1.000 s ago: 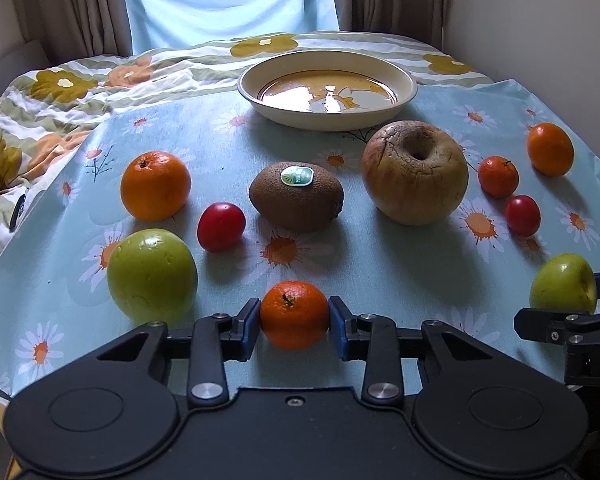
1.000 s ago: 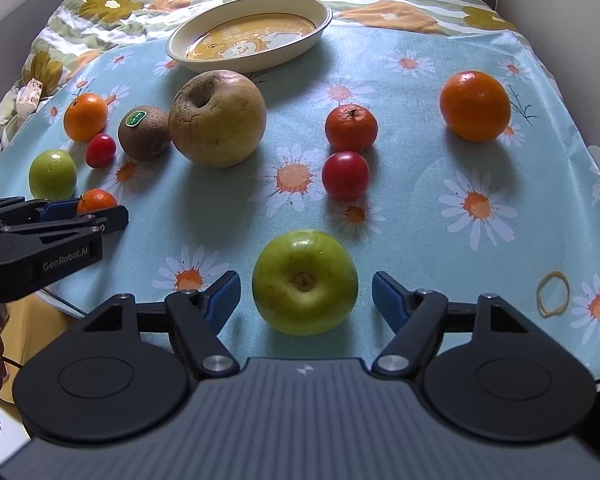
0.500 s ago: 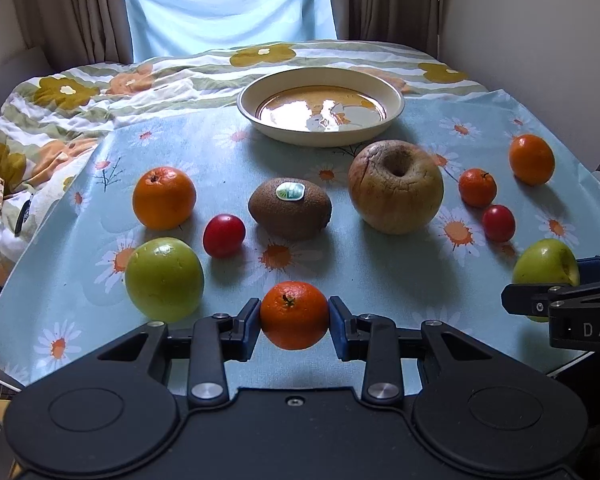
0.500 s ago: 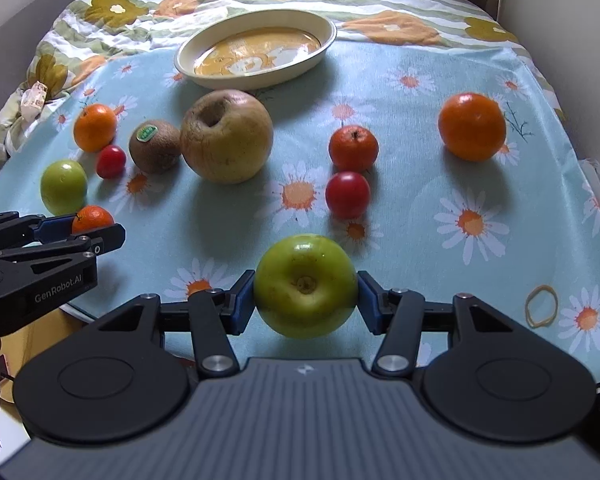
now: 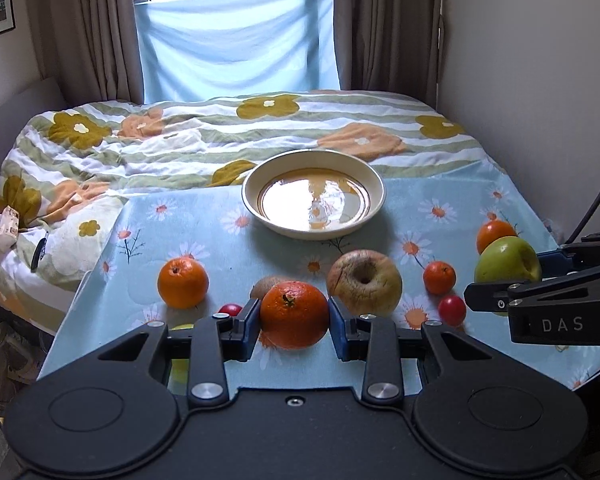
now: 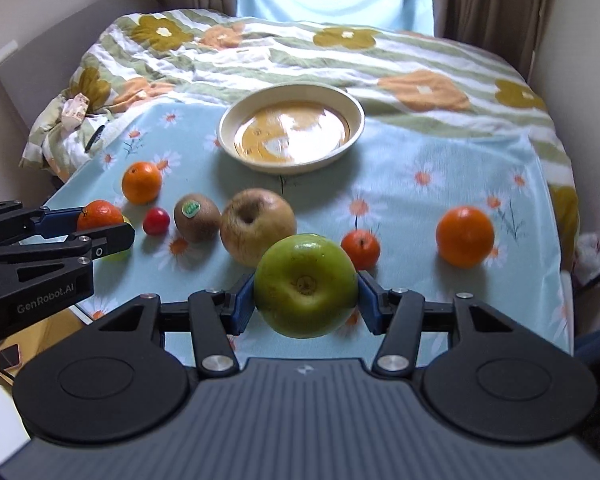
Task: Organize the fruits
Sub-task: 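Carry the tangerine and green apple toward the white plate with both tools, then release the tangerine with the left tool while the right tool lowers the apple into the plate, then move both tools back over the remaining fruits, then grasp the green apple with the left tool while the right tool grasps the brown pear-apple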
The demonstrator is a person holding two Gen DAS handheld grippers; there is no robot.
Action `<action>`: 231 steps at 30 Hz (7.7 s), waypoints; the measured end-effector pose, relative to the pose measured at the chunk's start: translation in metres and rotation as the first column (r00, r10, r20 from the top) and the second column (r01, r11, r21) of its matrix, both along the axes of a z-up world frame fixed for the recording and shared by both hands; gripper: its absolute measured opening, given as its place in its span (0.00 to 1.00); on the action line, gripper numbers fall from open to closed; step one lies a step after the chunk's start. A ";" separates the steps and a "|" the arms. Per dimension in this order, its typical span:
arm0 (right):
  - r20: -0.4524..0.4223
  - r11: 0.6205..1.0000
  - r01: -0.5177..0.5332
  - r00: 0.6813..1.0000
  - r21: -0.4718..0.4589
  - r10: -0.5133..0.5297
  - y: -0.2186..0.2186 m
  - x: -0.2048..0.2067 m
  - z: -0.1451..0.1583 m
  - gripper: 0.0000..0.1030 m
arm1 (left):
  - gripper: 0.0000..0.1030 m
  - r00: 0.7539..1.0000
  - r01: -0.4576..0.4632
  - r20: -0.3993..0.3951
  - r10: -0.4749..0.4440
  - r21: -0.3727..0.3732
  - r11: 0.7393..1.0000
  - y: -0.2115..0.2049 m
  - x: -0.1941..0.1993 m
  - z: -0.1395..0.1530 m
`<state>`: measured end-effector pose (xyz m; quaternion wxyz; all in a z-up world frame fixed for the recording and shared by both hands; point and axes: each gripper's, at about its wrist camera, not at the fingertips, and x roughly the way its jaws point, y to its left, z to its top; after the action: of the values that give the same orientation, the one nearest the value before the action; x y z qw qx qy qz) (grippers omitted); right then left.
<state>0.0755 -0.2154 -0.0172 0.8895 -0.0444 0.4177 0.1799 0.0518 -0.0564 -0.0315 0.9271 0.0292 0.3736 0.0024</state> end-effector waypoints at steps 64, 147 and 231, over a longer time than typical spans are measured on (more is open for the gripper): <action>-0.121 0.979 0.204 0.972 0.021 -0.200 0.028 0.302 -0.017 0.66 | 0.95 0.957 0.276 -0.105 -0.271 0.038 0.960 0.011 0.318 -0.062; 0.130 0.996 -0.031 0.991 0.078 0.021 0.005 0.059 0.053 1.00 | 0.95 0.968 -0.167 0.203 0.149 0.074 0.983 0.034 0.025 0.054; 0.087 0.995 -0.099 0.991 -0.010 0.100 0.070 0.056 -0.080 0.86 | 0.58 0.950 -0.310 0.024 0.310 -0.005 0.951 0.087 -0.011 -0.062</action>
<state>0.1316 -0.1450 -0.0972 0.8967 -0.0755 0.3763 0.2207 0.0410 0.0306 -0.0936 0.9197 -0.0302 0.3623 0.1481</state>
